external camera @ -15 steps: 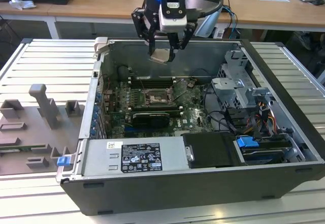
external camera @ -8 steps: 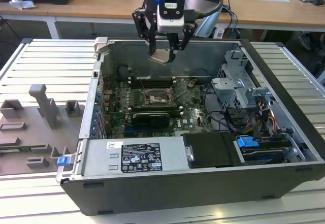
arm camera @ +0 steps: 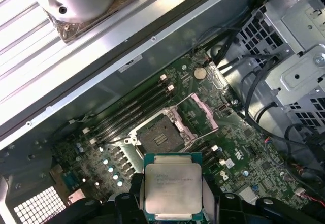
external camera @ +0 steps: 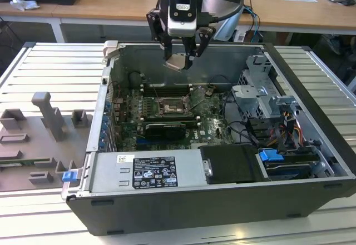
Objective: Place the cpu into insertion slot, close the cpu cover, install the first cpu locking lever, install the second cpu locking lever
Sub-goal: 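Place the cpu into insertion slot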
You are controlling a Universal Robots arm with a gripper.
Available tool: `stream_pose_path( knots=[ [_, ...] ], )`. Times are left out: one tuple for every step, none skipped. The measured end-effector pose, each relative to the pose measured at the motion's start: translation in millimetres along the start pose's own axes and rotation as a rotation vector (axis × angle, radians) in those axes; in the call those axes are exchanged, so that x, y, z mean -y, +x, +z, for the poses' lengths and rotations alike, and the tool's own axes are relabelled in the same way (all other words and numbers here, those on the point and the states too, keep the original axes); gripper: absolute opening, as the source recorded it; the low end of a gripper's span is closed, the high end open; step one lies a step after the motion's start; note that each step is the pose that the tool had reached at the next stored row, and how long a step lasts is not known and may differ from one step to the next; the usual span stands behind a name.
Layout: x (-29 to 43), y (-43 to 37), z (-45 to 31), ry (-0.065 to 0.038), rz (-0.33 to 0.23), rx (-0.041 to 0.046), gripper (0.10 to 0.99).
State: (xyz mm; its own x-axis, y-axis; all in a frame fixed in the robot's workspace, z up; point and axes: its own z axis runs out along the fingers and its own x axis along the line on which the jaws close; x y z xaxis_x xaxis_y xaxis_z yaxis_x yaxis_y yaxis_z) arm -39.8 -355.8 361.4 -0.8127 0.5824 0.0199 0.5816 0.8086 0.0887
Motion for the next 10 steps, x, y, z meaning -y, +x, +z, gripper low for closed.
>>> stream_pose_path(
  knots=[
    [0.0, 0.0, 0.0, 0.0, 0.005, 0.0004, 0.541],
    [0.0, 0.0, 0.2, 0.0, 0.014, 0.0012, 0.541],
    [0.0, 0.0, 0.3, -0.001, 0.025, 0.0021, 0.541],
    [0.1, 0.0, 0.4, -0.001, 0.038, 0.0033, 0.541],
    [0.1, 0.0, 0.4, -0.001, 0.048, 0.0042, 0.541],
    [0.0, 0.0, 0.4, -0.001, 0.055, 0.0048, 0.541],
    [0.0, 0.0, 0.4, -0.001, 0.058, 0.005, 0.541],
    [0.1, 0.0, 0.4, -0.001, 0.062, 0.0054, 0.541],
    [0.0, 0.0, 0.5, -0.001, 0.065, 0.0057, 0.541],
    [0.0, 0.0, 0.5, -0.001, 0.067, 0.0059, 0.541]
  ],
)
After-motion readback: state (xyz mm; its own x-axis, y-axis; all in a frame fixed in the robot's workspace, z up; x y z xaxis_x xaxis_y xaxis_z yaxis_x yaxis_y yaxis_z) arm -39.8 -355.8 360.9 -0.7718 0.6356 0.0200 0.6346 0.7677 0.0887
